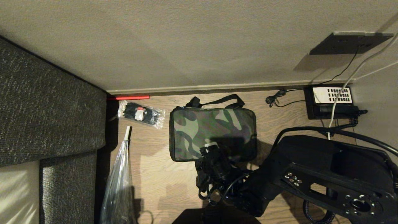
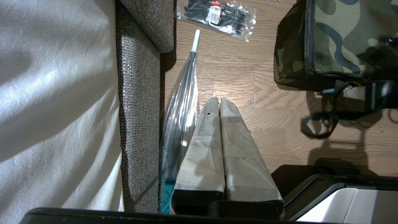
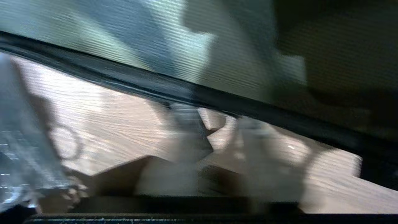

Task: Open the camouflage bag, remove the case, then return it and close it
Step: Open the top of the storage box

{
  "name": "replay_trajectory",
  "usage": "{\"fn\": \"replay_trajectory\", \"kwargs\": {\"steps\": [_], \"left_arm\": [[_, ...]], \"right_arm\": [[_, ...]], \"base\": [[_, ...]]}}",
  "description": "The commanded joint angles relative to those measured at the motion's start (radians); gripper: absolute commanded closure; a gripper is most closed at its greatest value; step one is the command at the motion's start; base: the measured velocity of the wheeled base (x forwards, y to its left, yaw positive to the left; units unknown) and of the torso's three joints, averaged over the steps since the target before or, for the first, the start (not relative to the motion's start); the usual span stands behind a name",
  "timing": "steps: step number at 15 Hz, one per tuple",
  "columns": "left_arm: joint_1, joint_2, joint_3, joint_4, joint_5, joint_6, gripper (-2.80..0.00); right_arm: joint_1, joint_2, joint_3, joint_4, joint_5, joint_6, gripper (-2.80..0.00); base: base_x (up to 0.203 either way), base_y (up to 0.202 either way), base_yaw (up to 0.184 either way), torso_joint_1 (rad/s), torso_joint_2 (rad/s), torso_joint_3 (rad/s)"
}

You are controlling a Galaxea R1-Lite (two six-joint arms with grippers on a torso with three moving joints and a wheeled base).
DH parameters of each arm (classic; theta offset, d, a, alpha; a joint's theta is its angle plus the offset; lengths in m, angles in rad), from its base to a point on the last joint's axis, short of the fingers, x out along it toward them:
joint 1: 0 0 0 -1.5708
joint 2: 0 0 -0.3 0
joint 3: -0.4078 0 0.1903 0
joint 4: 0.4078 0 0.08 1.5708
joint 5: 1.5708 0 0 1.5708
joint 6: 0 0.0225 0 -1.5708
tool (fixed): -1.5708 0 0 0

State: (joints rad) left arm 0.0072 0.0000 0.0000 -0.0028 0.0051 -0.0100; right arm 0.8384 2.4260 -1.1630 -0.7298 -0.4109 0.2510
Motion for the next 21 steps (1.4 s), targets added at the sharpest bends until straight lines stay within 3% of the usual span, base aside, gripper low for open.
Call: {"fn": "replay_trajectory", "kwargs": {"steps": [1, 5, 8, 13, 14, 21], "left_arm": [[0.000, 0.000, 0.002, 0.000, 0.001, -0.001, 0.00], [0.000, 0.000, 0.002, 0.000, 0.001, -0.001, 0.00], [0.000, 0.000, 0.002, 0.000, 0.001, -0.001, 0.00], [0.000, 0.000, 0.002, 0.000, 0.001, -0.001, 0.00], [0.000, 0.000, 0.002, 0.000, 0.001, -0.001, 0.00], [0.000, 0.000, 0.002, 0.000, 0.001, -0.001, 0.00]], "right_arm": [[0.020, 0.018, -0.063, 0.002, -0.002, 0.007, 0.00], [0.076, 0.067, -0.165, 0.020, 0.015, 0.011, 0.00], [0.090, 0.051, -0.165, 0.077, 0.024, 0.080, 0.00], [0.072, -0.085, 0.038, 0.117, 0.042, 0.090, 0.00], [0.069, -0.119, 0.088, 0.113, 0.043, 0.090, -2.80], [0.035, -0.150, 0.141, 0.109, 0.044, 0.096, -2.80]], "base": [[0.000, 0.000, 0.000, 0.000, 0.00, 0.000], [0.000, 0.000, 0.000, 0.000, 0.00, 0.000], [0.000, 0.000, 0.000, 0.000, 0.00, 0.000], [0.000, 0.000, 0.000, 0.000, 0.00, 0.000], [0.000, 0.000, 0.000, 0.000, 0.00, 0.000], [0.000, 0.000, 0.000, 0.000, 0.00, 0.000]]}}
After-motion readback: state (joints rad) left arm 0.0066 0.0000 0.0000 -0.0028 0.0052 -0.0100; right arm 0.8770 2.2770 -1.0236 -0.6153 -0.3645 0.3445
